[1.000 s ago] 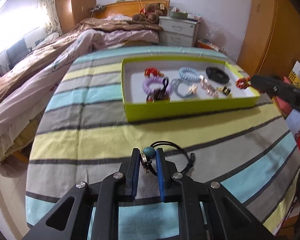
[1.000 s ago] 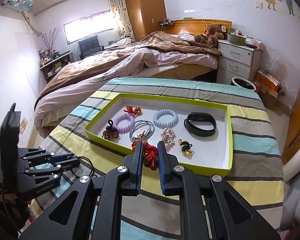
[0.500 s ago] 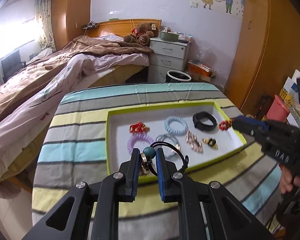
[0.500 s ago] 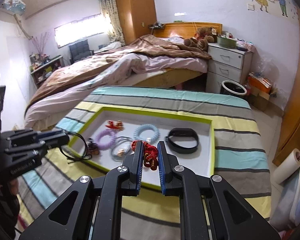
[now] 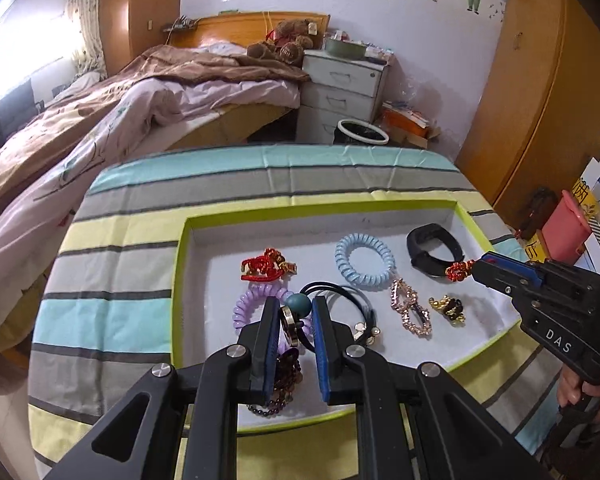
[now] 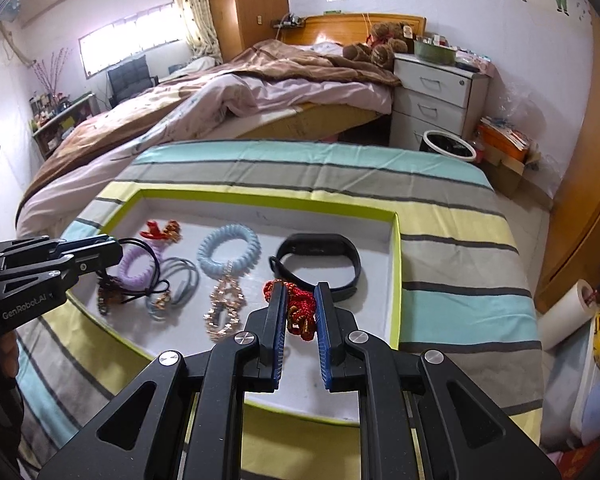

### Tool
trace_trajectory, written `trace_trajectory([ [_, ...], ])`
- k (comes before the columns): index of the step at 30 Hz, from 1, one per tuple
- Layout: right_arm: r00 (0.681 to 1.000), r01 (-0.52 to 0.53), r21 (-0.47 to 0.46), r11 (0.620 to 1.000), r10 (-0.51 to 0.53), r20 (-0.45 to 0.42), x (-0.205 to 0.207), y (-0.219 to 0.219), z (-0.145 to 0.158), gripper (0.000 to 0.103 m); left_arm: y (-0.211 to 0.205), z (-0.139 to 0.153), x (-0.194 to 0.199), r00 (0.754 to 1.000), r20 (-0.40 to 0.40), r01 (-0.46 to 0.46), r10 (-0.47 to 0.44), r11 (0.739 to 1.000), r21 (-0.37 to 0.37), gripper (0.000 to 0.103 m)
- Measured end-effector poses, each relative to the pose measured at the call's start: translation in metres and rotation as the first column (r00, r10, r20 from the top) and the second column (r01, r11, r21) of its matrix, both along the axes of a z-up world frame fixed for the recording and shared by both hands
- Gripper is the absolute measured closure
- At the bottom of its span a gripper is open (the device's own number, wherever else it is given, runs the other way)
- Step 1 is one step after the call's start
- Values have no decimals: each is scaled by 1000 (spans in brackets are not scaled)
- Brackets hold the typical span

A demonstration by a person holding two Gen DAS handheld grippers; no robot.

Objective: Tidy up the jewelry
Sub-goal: 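Carry the cord bracelet and red ornament into the green box and open both tools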

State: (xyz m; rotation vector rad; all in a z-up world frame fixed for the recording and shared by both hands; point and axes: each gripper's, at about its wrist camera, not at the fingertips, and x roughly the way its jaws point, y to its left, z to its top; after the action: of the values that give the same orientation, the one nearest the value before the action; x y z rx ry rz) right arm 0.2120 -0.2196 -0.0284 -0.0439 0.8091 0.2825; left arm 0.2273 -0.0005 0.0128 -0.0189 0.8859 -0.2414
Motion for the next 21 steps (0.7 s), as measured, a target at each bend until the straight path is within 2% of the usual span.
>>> trace_trajectory([
  [15,998,13,-54,998,-16,-61,5,-3,-17,88,-6,-18,6,998,-58,-5,5,1000,5,86],
  [21,997,20,-55,998,-24,-71,7,-1,-18,84,-7,-18,6,998,-60,-7,7,1000,-4,76],
])
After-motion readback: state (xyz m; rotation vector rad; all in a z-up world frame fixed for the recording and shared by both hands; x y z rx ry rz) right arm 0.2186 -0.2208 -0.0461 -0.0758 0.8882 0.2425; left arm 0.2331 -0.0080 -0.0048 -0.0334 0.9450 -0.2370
